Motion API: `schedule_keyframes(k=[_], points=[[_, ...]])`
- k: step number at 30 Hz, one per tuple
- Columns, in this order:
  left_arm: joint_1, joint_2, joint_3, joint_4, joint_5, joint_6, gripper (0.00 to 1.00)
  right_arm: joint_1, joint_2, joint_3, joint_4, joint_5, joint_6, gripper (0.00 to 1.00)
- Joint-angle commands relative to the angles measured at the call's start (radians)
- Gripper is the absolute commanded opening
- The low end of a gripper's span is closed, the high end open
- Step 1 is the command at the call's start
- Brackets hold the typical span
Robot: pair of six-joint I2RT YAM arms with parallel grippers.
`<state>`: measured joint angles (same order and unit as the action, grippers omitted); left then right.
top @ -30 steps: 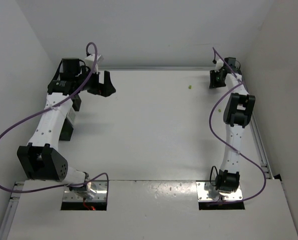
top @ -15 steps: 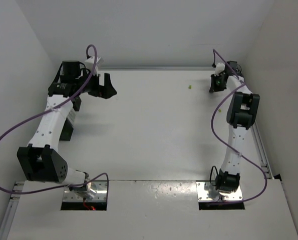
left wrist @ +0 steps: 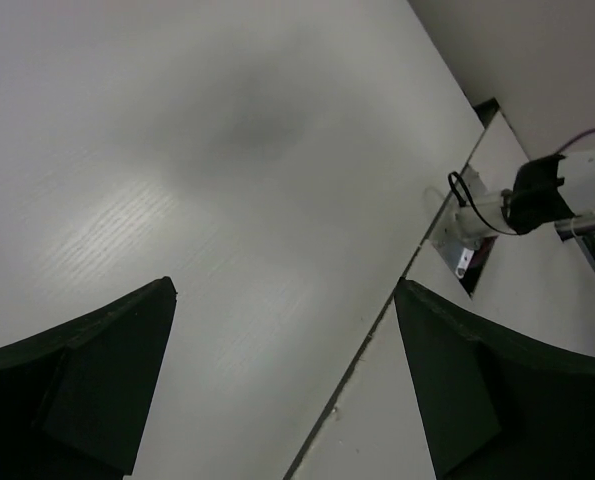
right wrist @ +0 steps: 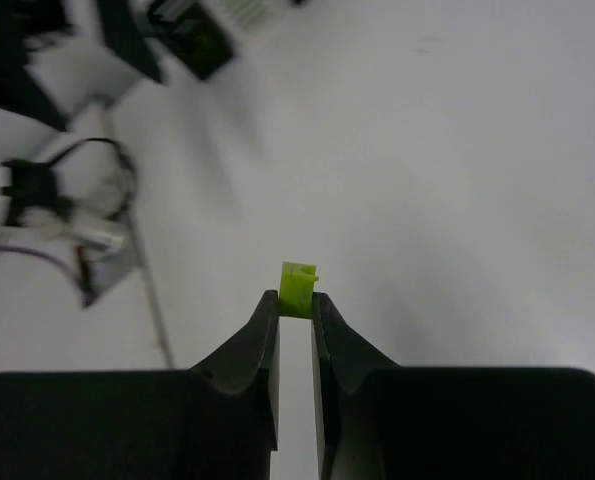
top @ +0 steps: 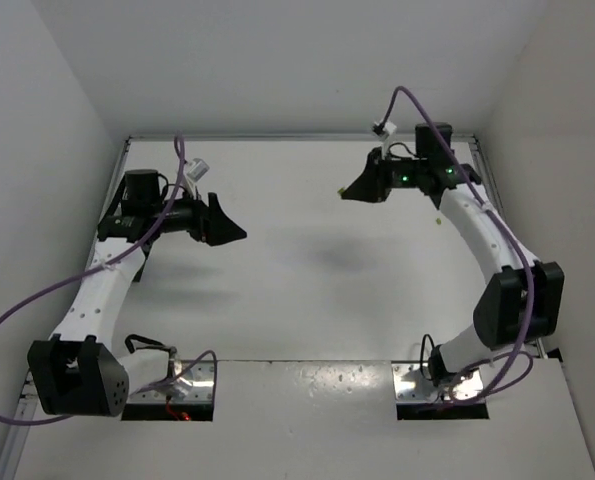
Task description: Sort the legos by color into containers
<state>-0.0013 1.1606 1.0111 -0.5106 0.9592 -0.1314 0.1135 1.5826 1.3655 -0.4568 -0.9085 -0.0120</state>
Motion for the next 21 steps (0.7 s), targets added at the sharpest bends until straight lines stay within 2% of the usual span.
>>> schedule_keyframes(k=[1, 3, 5, 7, 8, 9, 12, 13, 15, 16, 19, 21], points=[[-0.046, -0.065, 0.003, 0.104, 0.101, 0.013, 0.97, 0.099, -0.012, -0.129, 0.239, -0.262, 0.323, 0.07], [-0.058, -0.076, 0.003, 0.122, 0.078, 0.026, 0.95, 0.179, -0.021, -0.138, 0.312, -0.311, 0.438, 0.07], [-0.058, -0.058, 0.003, 0.123, 0.107, -0.002, 0.89, 0.225, -0.021, -0.132, 0.313, -0.288, 0.416, 0.07], [-0.058, -0.016, 0.014, 0.112, 0.195, -0.045, 0.83, 0.284, -0.021, -0.080, 0.141, -0.248, 0.247, 0.07], [-0.058, 0.008, 0.014, 0.112, 0.196, -0.060, 0.78, 0.316, -0.021, -0.066, 0.091, -0.221, 0.150, 0.07], [-0.068, 0.008, 0.014, 0.112, 0.196, -0.095, 0.76, 0.333, -0.021, -0.045, 0.017, -0.199, 0.109, 0.07], [-0.120, 0.031, 0.003, 0.135, 0.154, -0.164, 0.75, 0.405, -0.021, -0.036, -0.043, -0.049, -0.015, 0.07], [-0.134, 0.040, -0.009, 0.145, 0.154, -0.184, 0.75, 0.420, -0.042, -0.036, -0.043, 0.042, -0.034, 0.06], [-0.155, 0.053, -0.032, 0.185, 0.154, -0.240, 0.75, 0.468, -0.042, -0.026, -0.034, 0.120, -0.089, 0.06], [-0.167, 0.053, -0.057, 0.214, 0.165, -0.291, 0.78, 0.482, -0.042, -0.017, -0.052, 0.173, -0.110, 0.06], [-0.177, 0.083, -0.089, 0.296, 0.199, -0.457, 0.83, 0.532, -0.029, -0.008, -0.065, 0.275, -0.195, 0.06], [-0.177, 0.097, -0.100, 0.339, 0.199, -0.508, 0.83, 0.542, -0.019, 0.012, -0.065, 0.304, -0.223, 0.05]])
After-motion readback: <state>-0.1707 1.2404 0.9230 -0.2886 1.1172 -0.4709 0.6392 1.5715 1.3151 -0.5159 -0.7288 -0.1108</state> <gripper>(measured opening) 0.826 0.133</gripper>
